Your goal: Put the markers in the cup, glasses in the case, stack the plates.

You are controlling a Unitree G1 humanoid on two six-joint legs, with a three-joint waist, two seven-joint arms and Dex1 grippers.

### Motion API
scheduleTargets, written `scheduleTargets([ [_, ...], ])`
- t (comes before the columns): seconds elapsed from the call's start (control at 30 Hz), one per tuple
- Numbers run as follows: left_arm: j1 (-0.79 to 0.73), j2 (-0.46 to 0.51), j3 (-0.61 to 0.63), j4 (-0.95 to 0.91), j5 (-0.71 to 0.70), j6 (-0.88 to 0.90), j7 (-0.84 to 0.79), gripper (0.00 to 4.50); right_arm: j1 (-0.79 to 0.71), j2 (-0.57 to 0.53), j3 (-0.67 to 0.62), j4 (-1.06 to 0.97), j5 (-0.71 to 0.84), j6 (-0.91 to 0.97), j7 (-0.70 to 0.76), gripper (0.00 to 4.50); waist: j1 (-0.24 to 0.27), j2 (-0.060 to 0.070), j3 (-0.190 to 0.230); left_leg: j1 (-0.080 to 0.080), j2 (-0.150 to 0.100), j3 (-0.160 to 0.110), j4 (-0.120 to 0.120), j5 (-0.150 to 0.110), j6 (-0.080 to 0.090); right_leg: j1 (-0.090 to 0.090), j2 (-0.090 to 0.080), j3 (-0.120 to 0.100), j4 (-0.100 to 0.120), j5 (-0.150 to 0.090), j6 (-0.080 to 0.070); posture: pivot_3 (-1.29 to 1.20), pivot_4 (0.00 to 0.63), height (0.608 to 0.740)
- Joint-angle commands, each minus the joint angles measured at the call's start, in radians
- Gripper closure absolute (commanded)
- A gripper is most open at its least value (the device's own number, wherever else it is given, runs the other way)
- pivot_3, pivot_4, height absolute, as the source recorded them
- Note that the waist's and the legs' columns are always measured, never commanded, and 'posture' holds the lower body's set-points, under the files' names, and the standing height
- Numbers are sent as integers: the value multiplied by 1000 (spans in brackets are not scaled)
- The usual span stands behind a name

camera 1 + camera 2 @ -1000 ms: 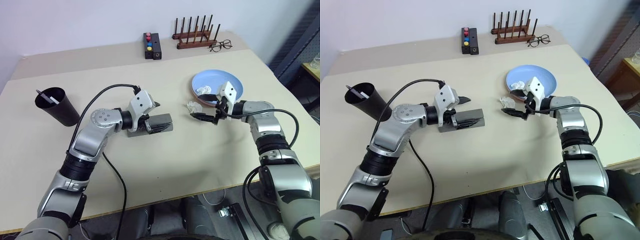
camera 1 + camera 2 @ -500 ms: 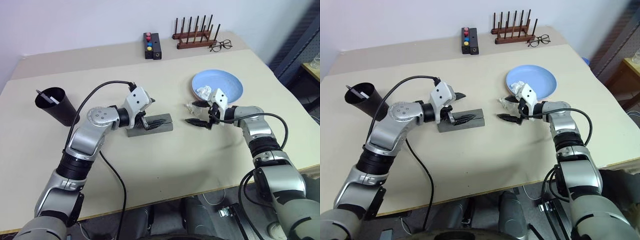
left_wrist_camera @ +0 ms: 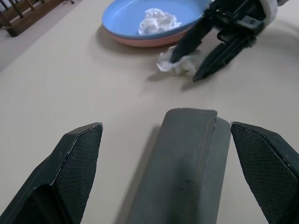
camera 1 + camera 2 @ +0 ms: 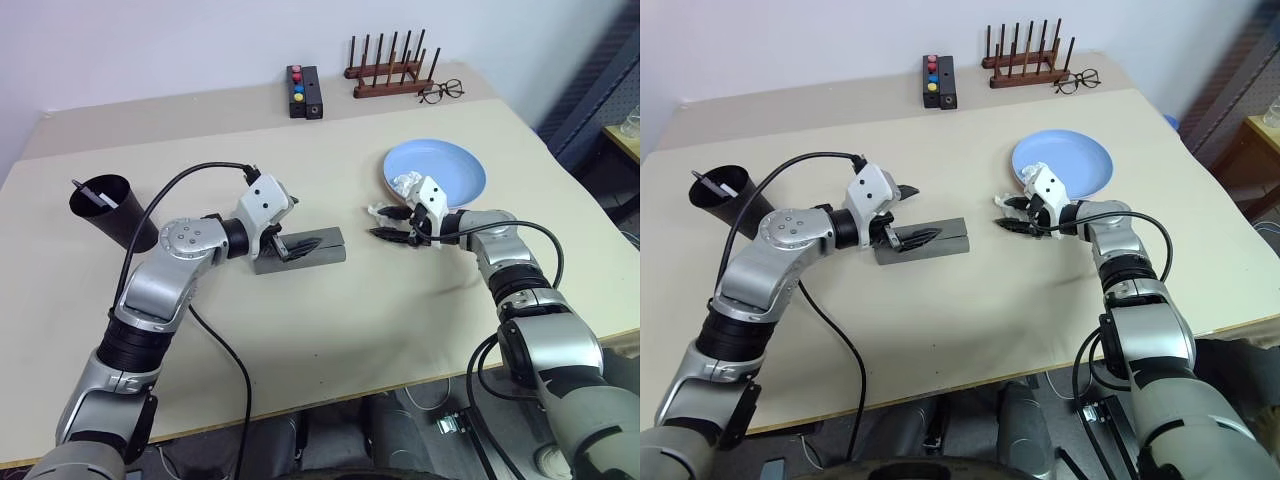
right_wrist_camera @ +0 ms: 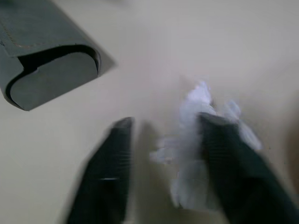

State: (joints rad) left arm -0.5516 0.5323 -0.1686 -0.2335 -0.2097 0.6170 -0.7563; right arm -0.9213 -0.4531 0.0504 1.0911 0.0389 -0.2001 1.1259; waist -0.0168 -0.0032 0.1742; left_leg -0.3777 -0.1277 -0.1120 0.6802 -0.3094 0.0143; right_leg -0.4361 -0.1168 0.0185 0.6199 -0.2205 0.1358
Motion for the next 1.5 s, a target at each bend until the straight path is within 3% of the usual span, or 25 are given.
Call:
scheduleTargets([
  [0.03, -9, 2, 26, -39, -14, 0, 7, 0, -40, -4, -11, -7, -4, -29, -10, 4449, -1, 0, 0, 0, 0, 0, 0, 0, 0, 0, 0, 0, 0, 0, 0, 0, 150, 740],
  [0.3, -21, -8, 16, -22, -13, -11, 2, 0, -36, -24, -26, -25, -4, -44, -25, 4449, -1, 0, 0, 0, 0, 0, 0, 0, 0, 0, 0, 0, 0, 0, 0, 0, 150, 740],
  [0.63, -40, -26, 7, 22, -7, -40, -9, 0, -57, -64, -108, -216, 108, 31, 28, 4449, -1, 0, 0, 0, 0, 0, 0, 0, 0, 0, 0, 0, 0, 0, 0, 0, 150, 740],
  [0.77, -45, -32, 5, 32, -6, -47, -10, 0, -97, -76, -141, -198, 118, 19, -32, 4449, 0, 0, 0, 0, 0, 0, 0, 0, 0, 0, 0, 0, 0, 0, 0, 0, 150, 740],
  [0.97, -52, -40, 3, 33, -6, -48, -6, 0, -165, -108, -118, -1, 26, -63, -210, 4449, 2, 0, 0, 0, 0, 0, 0, 0, 0, 0, 0, 0, 0, 0, 0, 0, 150, 740],
  [1.07, -51, -40, 4, 32, -5, -48, -6, 0, -170, -109, -106, 60, -1, -80, -223, 3551, 0, 0, 0, 0, 0, 0, -1, 0, 0, 0, 0, 0, 0, 0, 0, 0, 150, 740],
  [1.3, -38, -32, 11, 24, -7, -47, -5, 0, -173, -103, -122, 96, -2, -97, -212, 51, -3, 0, 0, 0, 0, 0, -1, 0, 0, -1, 0, 0, 0, 0, 0, 0, 150, 740],
  [1.5, -24, -41, 21, 29, -6, -64, 11, 0, -161, -109, -154, 44, 36, -87, -160, 51, -3, 0, 0, 0, 0, 0, -1, 0, 0, -1, 0, 0, 0, 0, 0, 0, 150, 740],
])
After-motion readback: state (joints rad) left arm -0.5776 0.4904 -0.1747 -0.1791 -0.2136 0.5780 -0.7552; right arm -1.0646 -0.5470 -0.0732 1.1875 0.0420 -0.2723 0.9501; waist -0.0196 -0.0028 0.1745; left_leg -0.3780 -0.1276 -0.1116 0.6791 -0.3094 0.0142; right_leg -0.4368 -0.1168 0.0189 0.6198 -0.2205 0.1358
